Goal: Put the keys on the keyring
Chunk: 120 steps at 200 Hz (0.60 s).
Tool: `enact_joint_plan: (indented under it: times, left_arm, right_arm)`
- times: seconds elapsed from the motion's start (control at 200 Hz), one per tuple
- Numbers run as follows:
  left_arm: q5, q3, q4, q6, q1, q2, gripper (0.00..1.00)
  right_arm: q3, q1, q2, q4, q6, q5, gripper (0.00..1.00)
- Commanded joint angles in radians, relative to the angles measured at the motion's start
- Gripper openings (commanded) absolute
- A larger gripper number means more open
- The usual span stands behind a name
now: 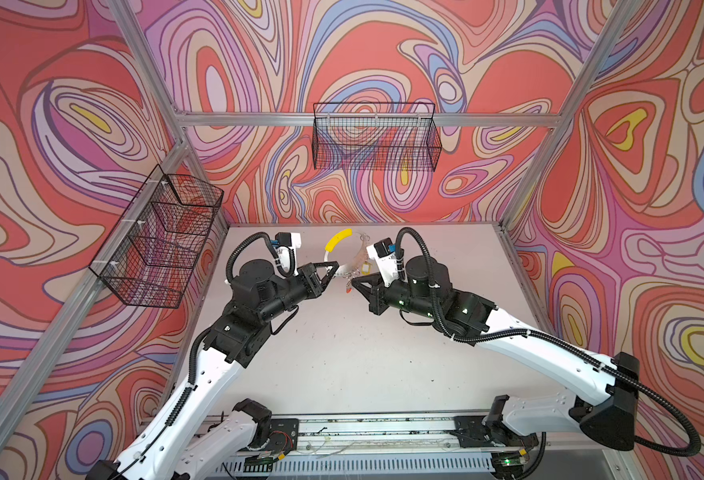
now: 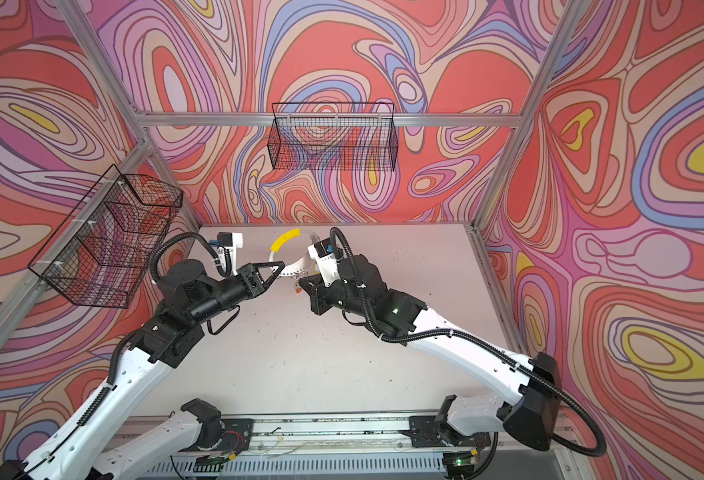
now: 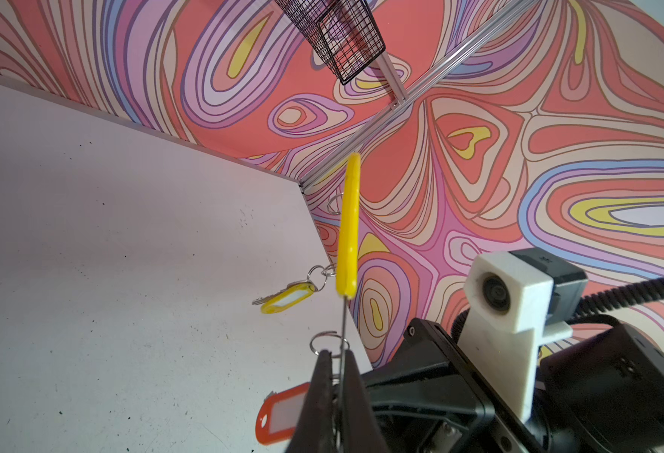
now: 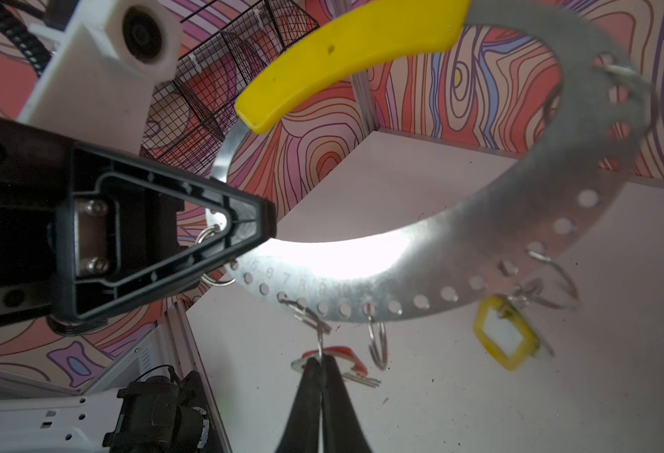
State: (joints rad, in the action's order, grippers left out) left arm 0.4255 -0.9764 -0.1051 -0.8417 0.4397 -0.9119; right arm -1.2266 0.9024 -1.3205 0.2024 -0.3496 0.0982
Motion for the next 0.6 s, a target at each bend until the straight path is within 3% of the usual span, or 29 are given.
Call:
enact_joint_plan:
  times: [0.0, 0.596]
  left_arm:
    - [0.012, -0.031, 0.024, 0.004, 0.004, 0.010, 0.00]
    - [0.041, -0.056, 0.006, 0.018, 0.005, -0.011, 0.00]
  right_arm:
    - [0.009, -0.015, -0.004, -0.003, -0.018, 0.025, 0.00]
    - [-0.020, -0.017, -0.009, 0.024, 0.032, 0.138, 0.00]
